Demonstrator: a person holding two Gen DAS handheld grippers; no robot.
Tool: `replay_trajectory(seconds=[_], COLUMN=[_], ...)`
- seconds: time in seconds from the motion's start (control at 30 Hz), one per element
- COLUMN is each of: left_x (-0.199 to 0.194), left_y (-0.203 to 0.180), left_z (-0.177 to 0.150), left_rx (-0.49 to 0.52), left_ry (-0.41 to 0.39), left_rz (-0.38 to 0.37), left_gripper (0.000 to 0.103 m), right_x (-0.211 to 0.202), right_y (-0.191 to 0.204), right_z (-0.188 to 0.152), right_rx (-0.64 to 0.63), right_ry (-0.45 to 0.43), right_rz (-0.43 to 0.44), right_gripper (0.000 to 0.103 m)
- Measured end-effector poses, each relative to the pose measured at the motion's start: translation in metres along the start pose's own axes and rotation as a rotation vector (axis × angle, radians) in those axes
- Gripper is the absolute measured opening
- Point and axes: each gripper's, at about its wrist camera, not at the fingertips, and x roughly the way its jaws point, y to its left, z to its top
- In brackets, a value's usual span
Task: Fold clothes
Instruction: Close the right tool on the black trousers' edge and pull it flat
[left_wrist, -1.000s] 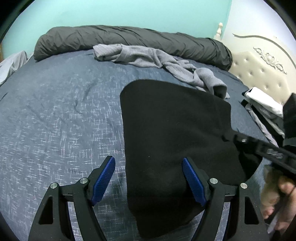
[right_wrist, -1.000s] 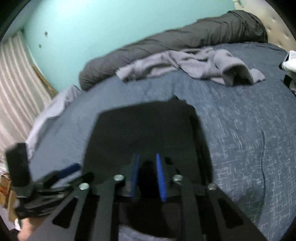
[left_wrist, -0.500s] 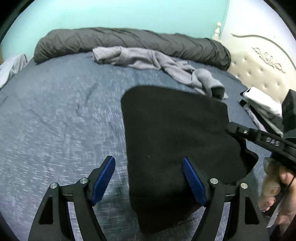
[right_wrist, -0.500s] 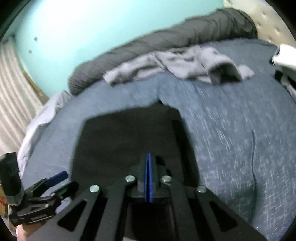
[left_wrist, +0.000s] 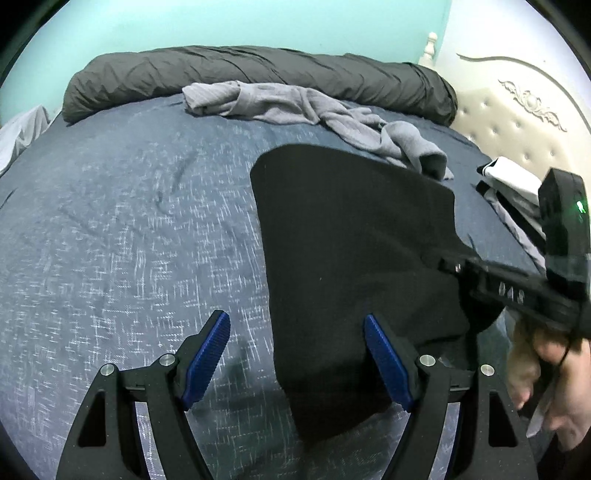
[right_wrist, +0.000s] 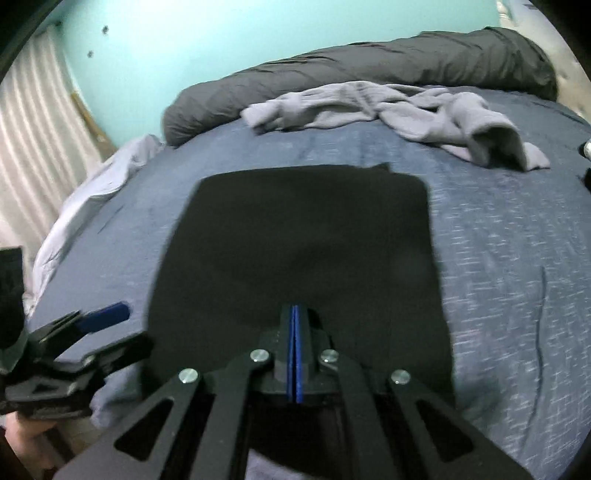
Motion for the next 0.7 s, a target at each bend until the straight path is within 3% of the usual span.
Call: replay_trajectory(seconds=[0.13, 0.43, 0.7], left_x=[-0.004, -0.020, -0.027], left_y=[0.004, 0.014, 0.010], left_z=[-0.001, -0.019, -0.040], left_rx=[-0.010, 0.002, 0.040], left_ry=[0.001, 0.019, 0.036], left_rz=[-0.012, -0.032, -0.069], left_gripper=[0.079, 0.079, 0.079], right_x=[-0.003, -0.046, -0.066], right_y=[-0.003, -0.037, -0.041], right_z=[0.002, 0.012, -0.004], right_rx=[0.029, 0.178, 0.239], right_ry=[-0.014, -0.134, -0.121], right_rz=[0.011, 0.025, 0.021], right_gripper=[0.000, 0.003, 0.012])
